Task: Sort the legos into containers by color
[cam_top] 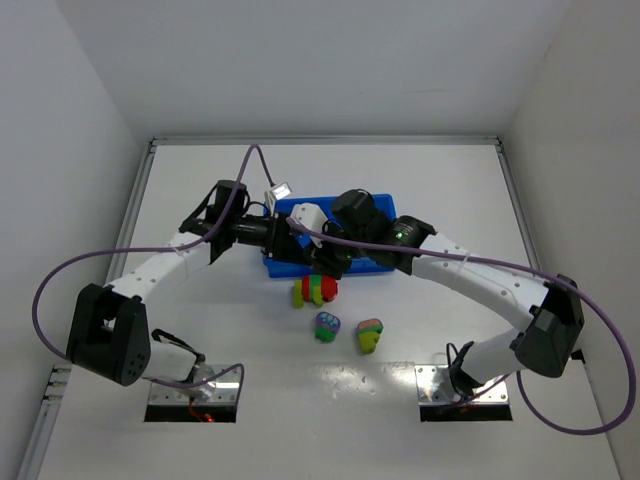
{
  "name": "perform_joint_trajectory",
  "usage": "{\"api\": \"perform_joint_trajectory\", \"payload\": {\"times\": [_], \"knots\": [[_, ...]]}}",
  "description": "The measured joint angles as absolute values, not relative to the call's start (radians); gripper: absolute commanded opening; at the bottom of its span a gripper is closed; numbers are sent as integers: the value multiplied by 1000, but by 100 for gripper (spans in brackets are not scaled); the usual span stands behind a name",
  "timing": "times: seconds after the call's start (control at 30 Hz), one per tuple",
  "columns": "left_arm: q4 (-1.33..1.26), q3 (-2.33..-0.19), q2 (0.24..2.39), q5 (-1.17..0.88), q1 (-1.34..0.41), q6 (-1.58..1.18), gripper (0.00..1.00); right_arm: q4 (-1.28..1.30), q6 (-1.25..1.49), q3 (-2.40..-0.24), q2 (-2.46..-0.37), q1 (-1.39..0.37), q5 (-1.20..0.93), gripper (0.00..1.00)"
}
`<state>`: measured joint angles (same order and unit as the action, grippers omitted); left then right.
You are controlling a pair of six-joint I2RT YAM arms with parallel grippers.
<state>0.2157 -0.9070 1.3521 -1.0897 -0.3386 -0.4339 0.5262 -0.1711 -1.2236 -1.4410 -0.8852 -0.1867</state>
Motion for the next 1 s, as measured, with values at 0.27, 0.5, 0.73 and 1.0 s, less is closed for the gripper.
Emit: {"api": "perform_joint_trajectory", "payload": {"times": [0.27,0.5,0.73,1.0], "knots": [[187,-898,1352,-1102,-339,-460,51,533,-157,-1233,-1446,-886,-186,0],[166,-884,1352,-1106,-332,-489,20,535,-153,-1237,-1456,-886,-184,0],[140,-855,1334,-1117,-319,-500,0,532,-146,-1237,-1458,-888,-191,35],[162,-833,1312,-1102,-267,-423,0,589,-159,-1280,-1460,-855,-321,78]]}}
